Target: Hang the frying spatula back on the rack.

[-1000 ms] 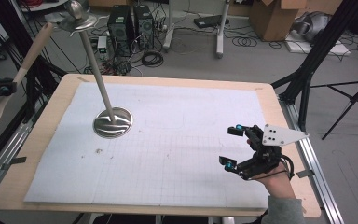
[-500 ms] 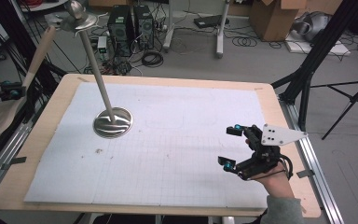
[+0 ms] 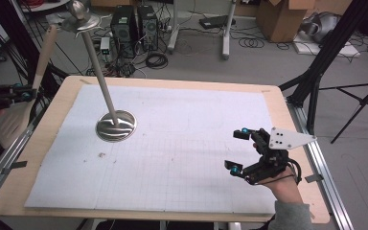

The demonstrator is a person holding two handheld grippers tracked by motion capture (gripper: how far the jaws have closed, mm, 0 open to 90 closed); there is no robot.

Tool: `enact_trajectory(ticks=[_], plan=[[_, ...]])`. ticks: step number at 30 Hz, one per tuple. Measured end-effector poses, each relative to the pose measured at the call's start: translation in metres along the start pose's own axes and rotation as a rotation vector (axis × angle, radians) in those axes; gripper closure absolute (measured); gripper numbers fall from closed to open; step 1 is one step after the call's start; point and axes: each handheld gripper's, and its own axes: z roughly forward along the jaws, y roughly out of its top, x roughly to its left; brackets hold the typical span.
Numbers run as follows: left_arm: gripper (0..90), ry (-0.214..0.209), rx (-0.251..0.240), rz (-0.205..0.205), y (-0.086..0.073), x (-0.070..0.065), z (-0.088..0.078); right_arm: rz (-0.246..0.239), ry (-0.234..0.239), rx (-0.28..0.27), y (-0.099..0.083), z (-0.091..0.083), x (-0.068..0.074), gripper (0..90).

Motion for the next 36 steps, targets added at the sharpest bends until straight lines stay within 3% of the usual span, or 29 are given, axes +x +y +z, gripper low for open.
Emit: enact_trajectory(ticks=[36], plan=[[77.4, 0.010, 0.053, 0.001, 0.003, -0.004, 0.038, 0.004, -0.005, 0.002, -0.001, -0.003, -0.002, 4.0]])
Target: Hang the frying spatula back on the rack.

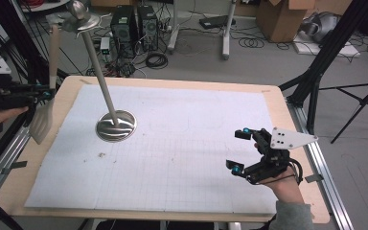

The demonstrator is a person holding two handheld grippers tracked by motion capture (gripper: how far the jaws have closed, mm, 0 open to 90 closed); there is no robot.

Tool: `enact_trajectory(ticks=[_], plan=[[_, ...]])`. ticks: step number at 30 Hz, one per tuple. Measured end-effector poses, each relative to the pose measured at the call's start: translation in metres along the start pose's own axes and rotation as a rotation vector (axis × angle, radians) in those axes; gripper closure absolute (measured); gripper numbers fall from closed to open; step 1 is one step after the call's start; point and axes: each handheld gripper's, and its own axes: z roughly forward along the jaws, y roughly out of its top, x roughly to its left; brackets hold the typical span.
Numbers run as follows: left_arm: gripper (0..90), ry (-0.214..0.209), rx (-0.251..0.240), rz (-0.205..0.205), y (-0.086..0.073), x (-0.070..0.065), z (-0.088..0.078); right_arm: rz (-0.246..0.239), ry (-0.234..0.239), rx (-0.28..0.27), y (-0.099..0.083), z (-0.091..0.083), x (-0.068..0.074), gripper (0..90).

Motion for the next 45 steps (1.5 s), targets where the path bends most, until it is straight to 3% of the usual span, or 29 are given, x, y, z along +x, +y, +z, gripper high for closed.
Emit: enact_trajectory(ticks=[45], plan=[[77.1, 0.004, 0.030, -0.013, 0.011, -0.002, 0.049, 0.006, -0.009, -0.007, -0.003, -0.007, -0.003, 4.0]])
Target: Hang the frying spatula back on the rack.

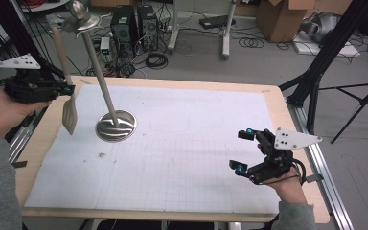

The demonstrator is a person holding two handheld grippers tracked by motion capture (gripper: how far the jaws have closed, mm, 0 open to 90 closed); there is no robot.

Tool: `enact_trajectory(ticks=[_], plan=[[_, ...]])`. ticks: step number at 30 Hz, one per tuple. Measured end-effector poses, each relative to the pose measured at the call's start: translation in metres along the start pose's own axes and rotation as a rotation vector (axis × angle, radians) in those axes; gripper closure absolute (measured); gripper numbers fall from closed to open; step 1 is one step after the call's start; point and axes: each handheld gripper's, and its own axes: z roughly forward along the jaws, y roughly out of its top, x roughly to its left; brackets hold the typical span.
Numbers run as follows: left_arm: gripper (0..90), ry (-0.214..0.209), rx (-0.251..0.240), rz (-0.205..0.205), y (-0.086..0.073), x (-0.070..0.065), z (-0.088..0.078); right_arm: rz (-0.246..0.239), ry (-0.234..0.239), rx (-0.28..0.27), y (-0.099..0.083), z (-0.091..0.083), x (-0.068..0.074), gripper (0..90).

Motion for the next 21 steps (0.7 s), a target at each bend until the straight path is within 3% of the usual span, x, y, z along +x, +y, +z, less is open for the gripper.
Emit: enact_trajectory(ticks=[15, 18, 21], plan=[[77.0, 0.013, -0.007, 0.000, 0.0028, -0.0014, 0.0090, 0.012, -0.004, 0.003, -0.0008, -0.0012, 0.0003, 4.0], [76.7, 0.034, -0.009, 0.008, 0.0022, -0.0015, 0.0078, 0.011, -0.004, -0.001, -0.0007, -0.0012, 0.0003, 4.0], [71.1, 0.047, -0.014, 0.019, 0.0016, -0.0020, 0.0072, 0.004, -0.003, 0.000, -0.0007, -0.0007, 0.0002, 4.0]])
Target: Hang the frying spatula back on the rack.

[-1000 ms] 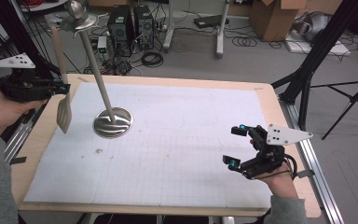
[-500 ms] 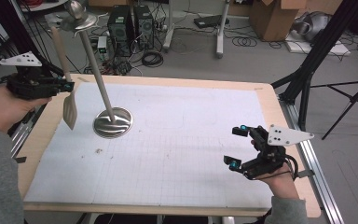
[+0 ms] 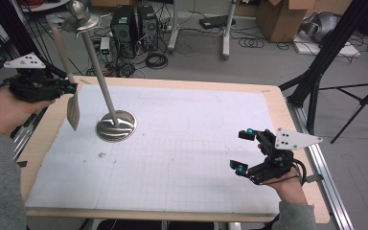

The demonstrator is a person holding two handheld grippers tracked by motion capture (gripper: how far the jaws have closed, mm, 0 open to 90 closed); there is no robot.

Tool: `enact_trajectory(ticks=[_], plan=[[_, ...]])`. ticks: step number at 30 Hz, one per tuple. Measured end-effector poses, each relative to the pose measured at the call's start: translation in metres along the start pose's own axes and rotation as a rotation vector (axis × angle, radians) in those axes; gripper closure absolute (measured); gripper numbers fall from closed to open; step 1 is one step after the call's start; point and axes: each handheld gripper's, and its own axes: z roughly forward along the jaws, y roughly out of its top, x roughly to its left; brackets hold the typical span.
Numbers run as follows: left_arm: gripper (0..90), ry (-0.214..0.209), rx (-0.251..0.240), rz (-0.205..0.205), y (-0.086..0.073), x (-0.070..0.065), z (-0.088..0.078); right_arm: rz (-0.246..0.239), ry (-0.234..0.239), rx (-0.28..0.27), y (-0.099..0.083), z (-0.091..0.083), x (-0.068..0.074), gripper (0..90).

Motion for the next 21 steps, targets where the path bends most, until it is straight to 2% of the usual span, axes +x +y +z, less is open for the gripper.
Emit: enact_trajectory(ticks=[3, 4, 9, 11, 14, 16, 18, 21], plan=[[57.5, -0.012, -0.048, 0.017, -0.002, -0.001, -0.003, -0.001, 0.000, -0.001, 0.000, 0.001, 0.000, 4.0], [51.3, -0.012, -0.048, 0.017, -0.002, -0.001, -0.003, -0.001, 0.000, -0.001, 0.000, 0.001, 0.000, 4.0], [33.5, -0.071, -0.087, 0.034, -0.013, 0.000, -0.011, -0.003, 0.006, 0.000, 0.001, 0.001, 0.001, 4.0], [28.5, -0.093, -0.090, 0.025, -0.018, 0.001, -0.013, -0.008, 0.006, 0.002, 0.001, 0.002, 0.000, 4.0], [20.0, -0.103, -0.077, 0.014, -0.022, 0.001, -0.015, -0.002, 0.011, 0.006, 0.001, 0.003, 0.000, 4.0], [18.9, -0.113, -0.075, 0.008, -0.026, 0.001, -0.017, -0.002, 0.009, 0.007, 0.001, 0.003, 0.000, 4.0], [19.0, -0.144, -0.105, 0.000, -0.031, 0.000, -0.021, -0.004, 0.011, 0.008, 0.002, 0.004, 0.000, 4.0], [18.9, -0.157, -0.116, -0.002, -0.035, -0.003, -0.023, -0.005, 0.013, 0.010, 0.002, 0.005, 0.000, 4.0]])
